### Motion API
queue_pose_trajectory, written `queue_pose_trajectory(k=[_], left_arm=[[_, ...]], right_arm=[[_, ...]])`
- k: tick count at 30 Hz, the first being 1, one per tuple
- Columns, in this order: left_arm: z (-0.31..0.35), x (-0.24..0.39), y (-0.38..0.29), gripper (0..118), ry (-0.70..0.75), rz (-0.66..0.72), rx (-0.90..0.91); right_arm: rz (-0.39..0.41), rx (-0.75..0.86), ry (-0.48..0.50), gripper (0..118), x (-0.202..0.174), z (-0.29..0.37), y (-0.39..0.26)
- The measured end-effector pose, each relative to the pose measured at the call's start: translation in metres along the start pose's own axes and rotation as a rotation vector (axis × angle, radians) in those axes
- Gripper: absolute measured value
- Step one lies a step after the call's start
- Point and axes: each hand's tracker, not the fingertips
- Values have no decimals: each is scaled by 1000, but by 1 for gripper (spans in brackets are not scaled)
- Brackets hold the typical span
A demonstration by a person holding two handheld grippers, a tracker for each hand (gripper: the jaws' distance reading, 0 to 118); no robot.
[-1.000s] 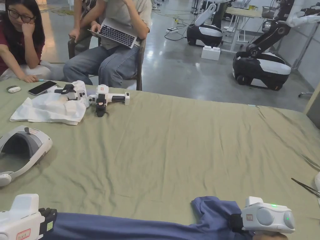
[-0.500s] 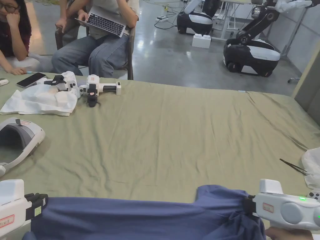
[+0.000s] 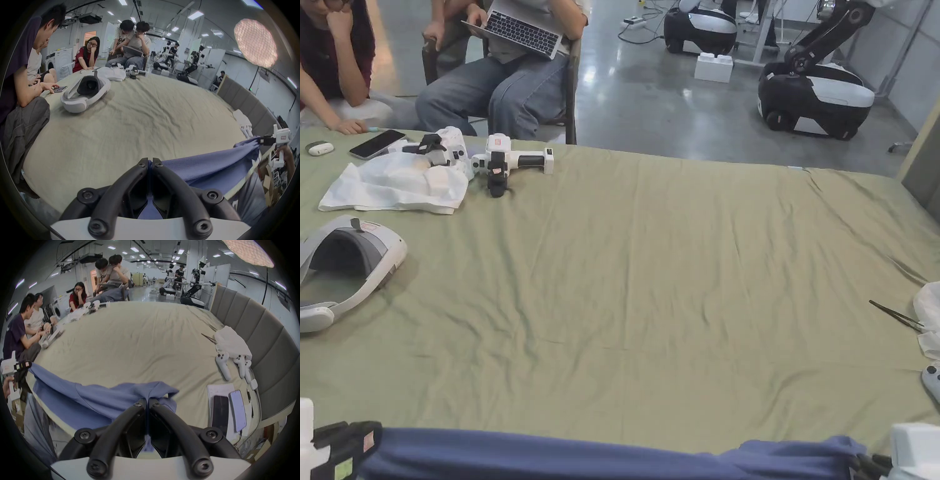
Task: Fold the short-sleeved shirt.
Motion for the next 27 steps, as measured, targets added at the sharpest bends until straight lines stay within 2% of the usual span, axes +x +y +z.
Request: queue_pose_trajectory(k=[2,7,14,16,18,19,20,24,27], left_arm=[[-1,-1,-14,0,7,-25,-41],[-11,-1,-42,5,69,-99,-184],[-27,13,-53,11,120,-145,-243],[-28,15,-51,14,133,-139,-244],[-25,15,-48,26,134,-117,-237],[-23,16,-46,37,136,-108,-221],[-18,25,-44,52,139,-101,-181],[-14,43,-29,64,142,-77,-48],[-17,61,-14,64,124,-73,38]], right_arm=[[44,-60,-21,1,-5,1,-16],[77,-178,-22,1,-17,-16,-50],[61,-209,-46,4,-27,-49,-71],[59,-208,-52,17,-30,-50,-70],[92,-208,-86,64,-36,-43,-64],[115,-209,-116,78,-38,-38,-61],[127,-202,-147,81,-41,-30,-55],[60,-60,-163,81,-52,1,-26],[44,40,-194,81,-65,15,-4]])
